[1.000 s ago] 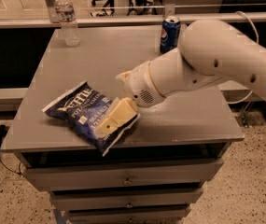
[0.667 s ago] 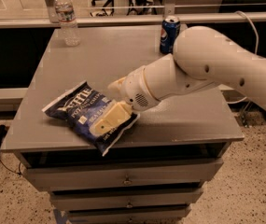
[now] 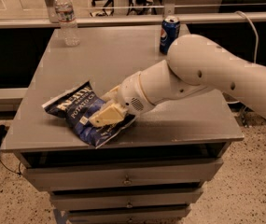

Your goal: Move blue chip bag near pepsi can

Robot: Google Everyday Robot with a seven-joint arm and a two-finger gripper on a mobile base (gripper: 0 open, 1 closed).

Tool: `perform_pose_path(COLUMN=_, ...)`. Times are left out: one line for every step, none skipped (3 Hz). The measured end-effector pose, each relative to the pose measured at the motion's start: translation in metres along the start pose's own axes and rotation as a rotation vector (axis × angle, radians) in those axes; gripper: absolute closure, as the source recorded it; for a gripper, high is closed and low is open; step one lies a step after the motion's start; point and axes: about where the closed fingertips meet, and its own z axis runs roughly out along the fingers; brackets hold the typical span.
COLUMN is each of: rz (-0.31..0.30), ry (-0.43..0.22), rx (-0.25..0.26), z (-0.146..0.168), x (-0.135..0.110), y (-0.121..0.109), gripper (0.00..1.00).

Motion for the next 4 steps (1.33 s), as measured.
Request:
perform_pose_path(rz=-0.003, ry=0.007, rx=0.033, z=-0.013, x=-0.002, y=-0.009, gripper=0.87)
perform_pose_path(rz=-0.023, ry=0.016, rx=0.114, z=-0.051, x=-0.012, y=-0.027, gripper=1.0)
perform_pose_path(rz=-0.033, ry=0.016, rx=0.244, z=-0.115, x=-0.022, y=-0.048, gripper=1.0)
perform_pose_path(rz=-0.033, ry=0.016, rx=0.244, z=-0.115, x=-0.022, y=-0.048, gripper=1.0)
